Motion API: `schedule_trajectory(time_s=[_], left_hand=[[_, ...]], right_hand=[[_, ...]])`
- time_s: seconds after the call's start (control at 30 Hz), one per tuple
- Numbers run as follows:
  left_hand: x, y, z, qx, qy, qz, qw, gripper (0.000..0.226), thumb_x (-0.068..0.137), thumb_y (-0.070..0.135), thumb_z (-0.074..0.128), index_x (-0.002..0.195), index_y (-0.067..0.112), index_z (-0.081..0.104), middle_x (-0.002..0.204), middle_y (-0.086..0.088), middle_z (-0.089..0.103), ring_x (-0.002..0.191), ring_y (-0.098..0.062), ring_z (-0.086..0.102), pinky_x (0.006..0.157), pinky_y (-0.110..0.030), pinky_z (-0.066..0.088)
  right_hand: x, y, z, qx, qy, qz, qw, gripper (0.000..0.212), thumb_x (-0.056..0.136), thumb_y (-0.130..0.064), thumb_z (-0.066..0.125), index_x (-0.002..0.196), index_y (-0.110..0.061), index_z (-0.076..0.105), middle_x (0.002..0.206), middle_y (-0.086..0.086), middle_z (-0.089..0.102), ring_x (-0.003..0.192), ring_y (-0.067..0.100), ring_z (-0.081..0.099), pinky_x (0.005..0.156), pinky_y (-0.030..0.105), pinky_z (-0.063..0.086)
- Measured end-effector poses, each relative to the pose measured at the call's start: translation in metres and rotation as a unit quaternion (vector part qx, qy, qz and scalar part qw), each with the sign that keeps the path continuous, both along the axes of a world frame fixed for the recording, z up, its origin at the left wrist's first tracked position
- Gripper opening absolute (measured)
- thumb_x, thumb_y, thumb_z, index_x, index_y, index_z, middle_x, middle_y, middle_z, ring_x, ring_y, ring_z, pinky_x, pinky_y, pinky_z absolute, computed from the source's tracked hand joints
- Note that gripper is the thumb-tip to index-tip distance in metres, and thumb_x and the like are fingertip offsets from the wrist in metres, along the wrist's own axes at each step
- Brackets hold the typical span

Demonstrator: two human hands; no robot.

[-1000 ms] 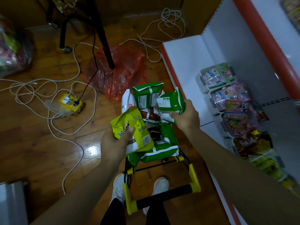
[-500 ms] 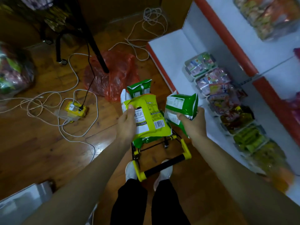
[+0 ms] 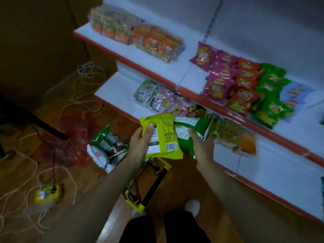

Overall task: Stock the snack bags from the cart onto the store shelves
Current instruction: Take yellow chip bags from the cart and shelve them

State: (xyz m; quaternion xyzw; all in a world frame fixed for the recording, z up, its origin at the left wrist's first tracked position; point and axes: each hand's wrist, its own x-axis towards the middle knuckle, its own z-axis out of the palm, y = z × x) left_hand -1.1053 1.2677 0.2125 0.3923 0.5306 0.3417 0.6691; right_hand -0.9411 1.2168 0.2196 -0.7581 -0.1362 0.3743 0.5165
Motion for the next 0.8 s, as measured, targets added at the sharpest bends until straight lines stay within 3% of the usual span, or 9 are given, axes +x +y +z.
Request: schedule_trajectory(time_s=[0.1, 0.23, 0.33, 0.43, 0.53, 0.6, 0.67, 0.7, 0.8], left_hand=[[0.038, -0.006, 0.017, 0.031, -0.004, -0.09, 0.995, 0.028, 0.089, 0.034, 0.062, 0.11, 0.015, 0.067, 0.108, -0.002, 0.071, 0.101, -0.019, 0.067, 0.091, -0.041, 0.051], [0.086, -0.02, 0.036, 0.042, 0.035, -0.166, 0.985, 0.021, 0.091, 0.035, 0.059, 0.109, 0.025, 0.062, 0.108, 0.008, 0.067, 0.102, -0.012, 0.063, 0.097, -0.037, 0.045], [0.127, -0.034, 0.042, 0.043, 0.034, -0.196, 0.979, 0.025, 0.087, 0.038, 0.064, 0.105, 0.022, 0.068, 0.107, -0.001, 0.07, 0.103, -0.021, 0.064, 0.099, -0.043, 0.046], [0.175, -0.058, 0.053, 0.018, 0.041, -0.21, 0.977, 0.034, 0.091, 0.035, 0.059, 0.122, 0.02, 0.058, 0.12, 0.001, 0.059, 0.114, -0.02, 0.054, 0.104, -0.04, 0.038], [0.232, -0.086, 0.061, 0.027, 0.046, -0.218, 0.974, 0.028, 0.094, 0.033, 0.056, 0.12, 0.03, 0.049, 0.119, -0.004, 0.054, 0.099, -0.018, 0.052, 0.092, -0.036, 0.038], [0.271, -0.107, 0.062, 0.02, 0.067, -0.233, 0.97, 0.039, 0.093, 0.035, 0.055, 0.127, 0.017, 0.05, 0.103, -0.003, 0.056, 0.076, -0.013, 0.05, 0.081, -0.033, 0.04], [0.31, -0.13, 0.065, 0.009, 0.086, -0.244, 0.966, 0.014, 0.095, 0.032, 0.054, 0.095, 0.018, 0.057, 0.075, -0.002, 0.047, 0.061, -0.013, 0.041, 0.061, -0.028, 0.041], [0.33, -0.142, 0.067, 0.003, 0.088, -0.236, 0.968, 0.015, 0.095, 0.029, 0.053, 0.083, 0.021, 0.05, 0.069, -0.003, 0.042, 0.057, -0.016, 0.038, 0.053, -0.027, 0.039], [0.38, -0.173, 0.064, -0.018, 0.084, -0.227, 0.97, 0.016, 0.094, 0.028, 0.055, 0.08, 0.023, 0.051, 0.072, -0.005, 0.05, 0.064, -0.022, 0.05, 0.059, -0.033, 0.046]], right_hand=[[0.027, -0.023, 0.015, 0.016, 0.01, -0.051, 0.999, 0.059, 0.082, -0.028, 0.073, 0.129, -0.005, 0.046, 0.123, 0.009, 0.058, 0.109, 0.028, 0.058, 0.095, 0.042, 0.047], [0.067, -0.058, 0.031, 0.024, -0.036, -0.088, 0.995, 0.041, 0.082, -0.023, 0.073, 0.117, -0.008, 0.057, 0.109, 0.008, 0.064, 0.097, 0.024, 0.062, 0.081, 0.033, 0.048], [0.096, -0.089, 0.042, 0.027, -0.191, -0.069, 0.979, 0.049, 0.081, -0.022, 0.073, 0.126, -0.016, 0.055, 0.101, -0.003, 0.061, 0.095, 0.015, 0.06, 0.085, 0.033, 0.05], [0.132, -0.122, 0.048, 0.004, -0.343, -0.016, 0.939, 0.055, 0.081, -0.027, 0.07, 0.132, -0.023, 0.05, 0.115, -0.002, 0.061, 0.103, 0.016, 0.059, 0.083, 0.032, 0.051], [0.179, -0.158, 0.054, 0.008, -0.431, 0.017, 0.902, 0.059, 0.081, -0.025, 0.07, 0.136, -0.024, 0.047, 0.123, 0.001, 0.055, 0.11, 0.018, 0.055, 0.081, 0.028, 0.048], [0.211, -0.183, 0.056, 0.036, -0.476, 0.036, 0.878, 0.059, 0.08, -0.02, 0.071, 0.135, -0.018, 0.049, 0.121, 0.006, 0.057, 0.109, 0.022, 0.056, 0.083, 0.023, 0.045], [0.245, -0.209, 0.057, 0.059, -0.491, 0.05, 0.868, 0.063, 0.077, -0.014, 0.072, 0.136, -0.017, 0.049, 0.123, 0.008, 0.057, 0.113, 0.023, 0.054, 0.087, 0.022, 0.043], [0.262, -0.222, 0.056, 0.067, -0.498, 0.058, 0.862, 0.066, 0.075, -0.012, 0.073, 0.136, -0.017, 0.049, 0.126, 0.008, 0.056, 0.116, 0.023, 0.053, 0.09, 0.026, 0.044], [0.31, -0.262, 0.048, 0.07, -0.571, 0.113, 0.81, 0.073, 0.067, -0.012, 0.07, 0.136, -0.019, 0.047, 0.13, 0.007, 0.055, 0.121, 0.021, 0.045, 0.099, 0.036, 0.04]])
